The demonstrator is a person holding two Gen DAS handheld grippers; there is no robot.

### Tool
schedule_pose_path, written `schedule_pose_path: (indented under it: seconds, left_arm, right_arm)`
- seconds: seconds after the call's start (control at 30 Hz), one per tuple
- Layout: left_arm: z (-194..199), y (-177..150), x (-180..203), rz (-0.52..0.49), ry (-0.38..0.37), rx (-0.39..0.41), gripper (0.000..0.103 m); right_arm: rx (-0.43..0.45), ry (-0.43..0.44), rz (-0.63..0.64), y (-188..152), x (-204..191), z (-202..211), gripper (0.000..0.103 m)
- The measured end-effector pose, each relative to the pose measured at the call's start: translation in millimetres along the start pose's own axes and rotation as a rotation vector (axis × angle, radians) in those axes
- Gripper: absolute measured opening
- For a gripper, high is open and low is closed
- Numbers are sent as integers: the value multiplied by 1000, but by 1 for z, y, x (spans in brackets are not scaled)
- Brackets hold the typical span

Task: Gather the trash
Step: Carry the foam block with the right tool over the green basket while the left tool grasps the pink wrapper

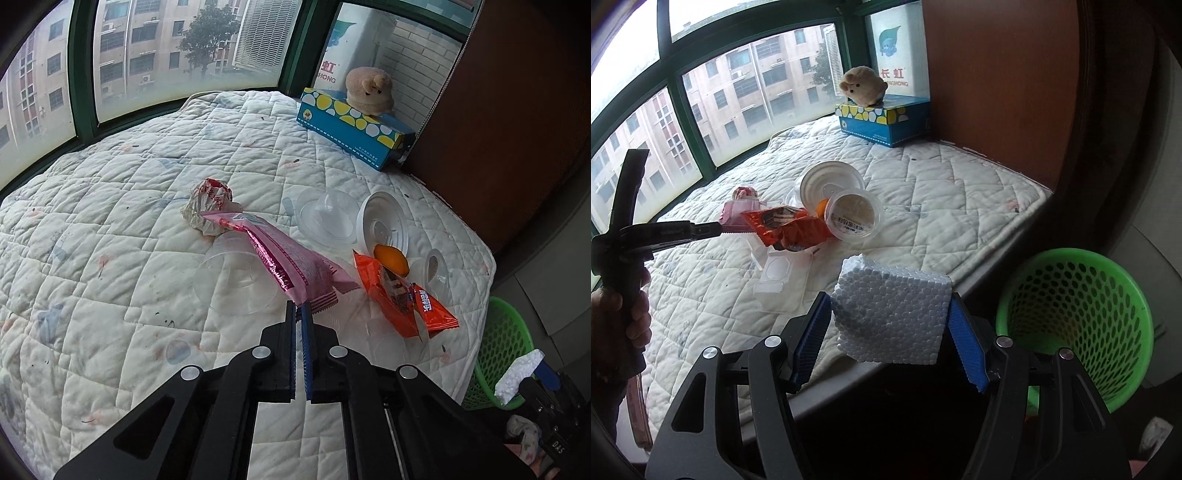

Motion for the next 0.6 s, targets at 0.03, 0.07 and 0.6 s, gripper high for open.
schedule_pose_path:
  seconds: [0.03, 0.07, 0.6]
  left_arm:
    - [4, 2, 1, -5, 2, 10, 3]
    - [9, 5, 3, -13, 2, 21, 3]
    - [101, 50, 88, -163, -143, 208, 1]
  right_arm:
    - [4, -3, -3, 1, 3, 1, 64]
    - [8, -5, -5, 2, 6, 3, 64]
    - [38, -125, -96, -2, 87, 29, 64]
Point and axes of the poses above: each gripper's, at about its wrist camera, not at the fingertips, and z roughly against the way its jaws point, x to its right, y to its top, the point moved 6 cm from there along -z, roughly the way its jaws point, and after that the axes turned 15 degrees about x, right-handed, at the moved point
